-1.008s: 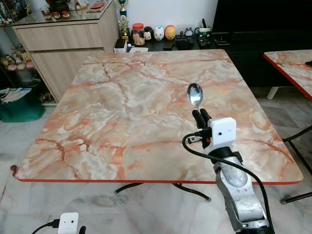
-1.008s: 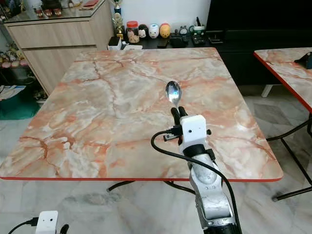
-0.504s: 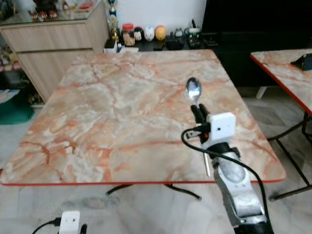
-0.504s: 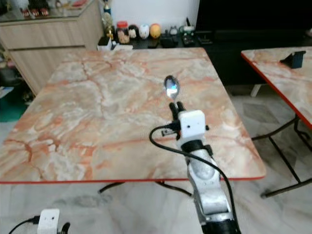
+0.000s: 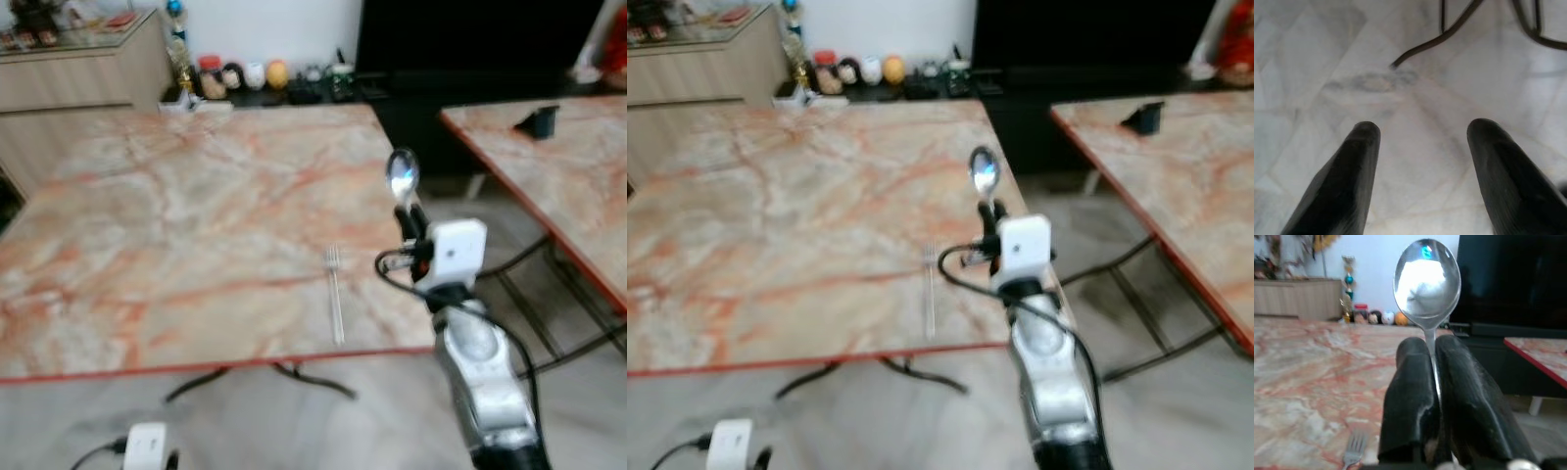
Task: Setting the table
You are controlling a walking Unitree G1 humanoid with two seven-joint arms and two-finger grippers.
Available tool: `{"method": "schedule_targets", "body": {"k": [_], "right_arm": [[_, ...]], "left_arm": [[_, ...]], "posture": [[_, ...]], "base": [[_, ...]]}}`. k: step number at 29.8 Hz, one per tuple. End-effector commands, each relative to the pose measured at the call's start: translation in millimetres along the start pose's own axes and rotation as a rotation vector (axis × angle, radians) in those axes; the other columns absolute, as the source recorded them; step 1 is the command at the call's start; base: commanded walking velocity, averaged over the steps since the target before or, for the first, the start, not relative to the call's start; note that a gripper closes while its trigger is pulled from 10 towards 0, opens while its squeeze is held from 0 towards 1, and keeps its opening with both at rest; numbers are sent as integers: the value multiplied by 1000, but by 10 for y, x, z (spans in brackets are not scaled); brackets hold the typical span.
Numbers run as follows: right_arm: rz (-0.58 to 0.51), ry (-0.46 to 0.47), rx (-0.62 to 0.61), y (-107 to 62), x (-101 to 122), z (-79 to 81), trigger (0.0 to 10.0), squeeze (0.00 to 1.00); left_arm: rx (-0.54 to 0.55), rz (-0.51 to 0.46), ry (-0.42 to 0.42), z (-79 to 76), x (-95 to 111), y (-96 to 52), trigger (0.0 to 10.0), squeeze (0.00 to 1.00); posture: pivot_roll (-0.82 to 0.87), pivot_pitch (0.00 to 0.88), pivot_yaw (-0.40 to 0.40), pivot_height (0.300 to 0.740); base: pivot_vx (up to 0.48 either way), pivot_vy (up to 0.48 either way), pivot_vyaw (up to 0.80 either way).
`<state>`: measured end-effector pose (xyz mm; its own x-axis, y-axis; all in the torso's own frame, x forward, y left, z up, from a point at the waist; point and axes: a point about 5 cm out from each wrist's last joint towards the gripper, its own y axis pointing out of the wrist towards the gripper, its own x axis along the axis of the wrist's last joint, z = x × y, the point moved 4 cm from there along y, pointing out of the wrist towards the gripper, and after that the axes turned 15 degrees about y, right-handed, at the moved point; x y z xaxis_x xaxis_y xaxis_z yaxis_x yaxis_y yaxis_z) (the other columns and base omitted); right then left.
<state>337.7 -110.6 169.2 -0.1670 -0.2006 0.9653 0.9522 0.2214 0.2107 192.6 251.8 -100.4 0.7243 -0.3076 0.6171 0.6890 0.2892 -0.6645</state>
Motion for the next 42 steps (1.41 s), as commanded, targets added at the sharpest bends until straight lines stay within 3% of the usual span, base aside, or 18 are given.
{"method": "schedule_targets", "body": {"k": [1, 10, 15, 18, 42], "right_arm": [[-25, -6, 11, 29, 76, 10, 10000, 0], [-32, -1, 31, 49, 85, 63, 10000, 0], [-32, -50, 26, 53, 79, 56, 10000, 0], [-37, -42, 17, 59, 93, 36, 10000, 0], [-30, -12, 27, 48, 82, 62, 10000, 0]], "left_arm": [[0, 9, 13, -1, -21, -5, 10000, 0], [-3, 8, 13, 6, -15, 0, 10000, 0], [-10, 10, 14, -1, -20, 0, 10000, 0], [-16, 9, 22, -4, -17, 1, 10000, 0], [-39, 5, 57, -40, -42, -16, 10000, 0]], "posture": [[-95, 0, 31, 732], [-99, 0, 34, 732], [-101, 0, 34, 732], [-104, 0, 35, 732], [-116, 0, 40, 732]], "base": [[0, -349, 0], [0, -345, 0], [0, -334, 0], [0, -328, 800], [0, -329, 0]]}}
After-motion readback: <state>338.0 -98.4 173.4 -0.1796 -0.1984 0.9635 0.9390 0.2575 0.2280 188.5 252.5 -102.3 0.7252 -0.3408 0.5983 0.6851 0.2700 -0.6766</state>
